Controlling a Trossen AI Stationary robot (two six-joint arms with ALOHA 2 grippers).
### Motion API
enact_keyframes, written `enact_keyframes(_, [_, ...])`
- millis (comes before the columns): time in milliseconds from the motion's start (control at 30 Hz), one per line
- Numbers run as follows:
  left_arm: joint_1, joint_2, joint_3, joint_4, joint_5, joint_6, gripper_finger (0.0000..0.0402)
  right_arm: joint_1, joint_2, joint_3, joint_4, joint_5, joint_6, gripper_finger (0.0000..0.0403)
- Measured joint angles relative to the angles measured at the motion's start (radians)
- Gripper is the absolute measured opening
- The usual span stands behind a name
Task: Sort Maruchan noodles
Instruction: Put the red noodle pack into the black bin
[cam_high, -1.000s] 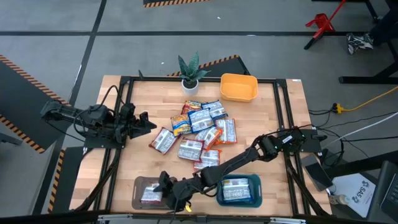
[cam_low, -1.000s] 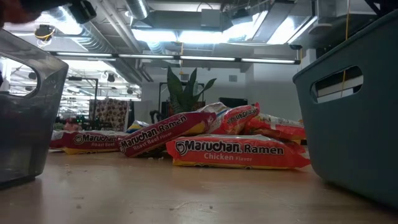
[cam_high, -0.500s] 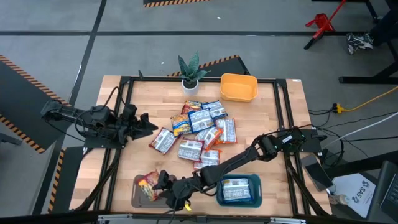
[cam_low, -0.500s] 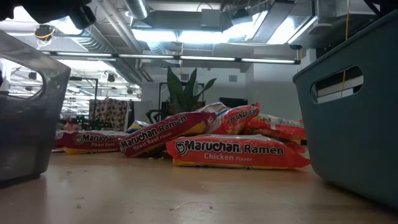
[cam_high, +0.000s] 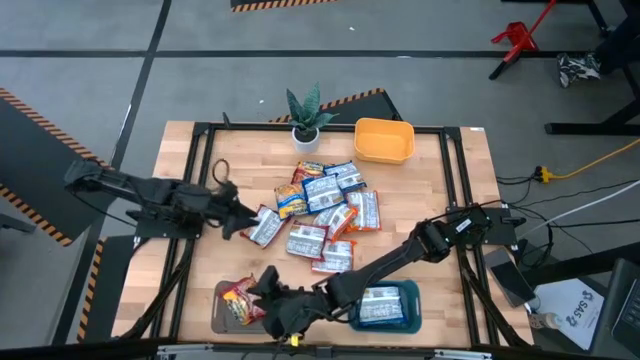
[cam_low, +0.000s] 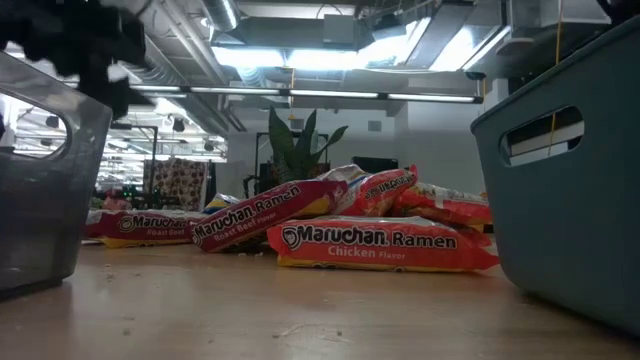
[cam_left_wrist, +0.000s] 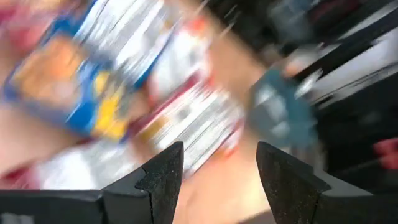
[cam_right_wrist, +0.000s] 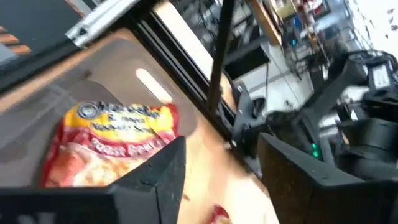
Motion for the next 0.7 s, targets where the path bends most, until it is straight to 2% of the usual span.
enact_keyframes(67, [-0.016, 0.041, 0.0, 0.005, 0.031, -0.014, 0.0198, 0.01, -0.001, 0.029, -0.055, 0.011, 0.02, 0.0171])
enact_keyframes(200, [-0.092, 0.112, 0.0, 0.118, 0.078, -0.026, 0.0197, 0.034, -0.003, 0.031, -0.16, 0.017, 0.085, 0.015])
enact_keyframes(400, [-0.195, 0.2, 0.0, 0.119, 0.086, -0.061, 0.0185, 0.012, -0.007, 0.031, -0.315, -0.115, 0.296, 0.0084])
enact_keyframes(533, [-0.227, 0.238, 0.0, 0.122, 0.065, -0.102, 0.0181, -0.007, -0.008, 0.03, -0.383, -0.185, 0.331, 0.0039])
enact_keyframes(700, [-0.251, 0.24, 0.0, 0.143, 0.056, -0.103, 0.0181, 0.002, -0.01, 0.031, -0.446, -0.225, 0.326, 0.0004])
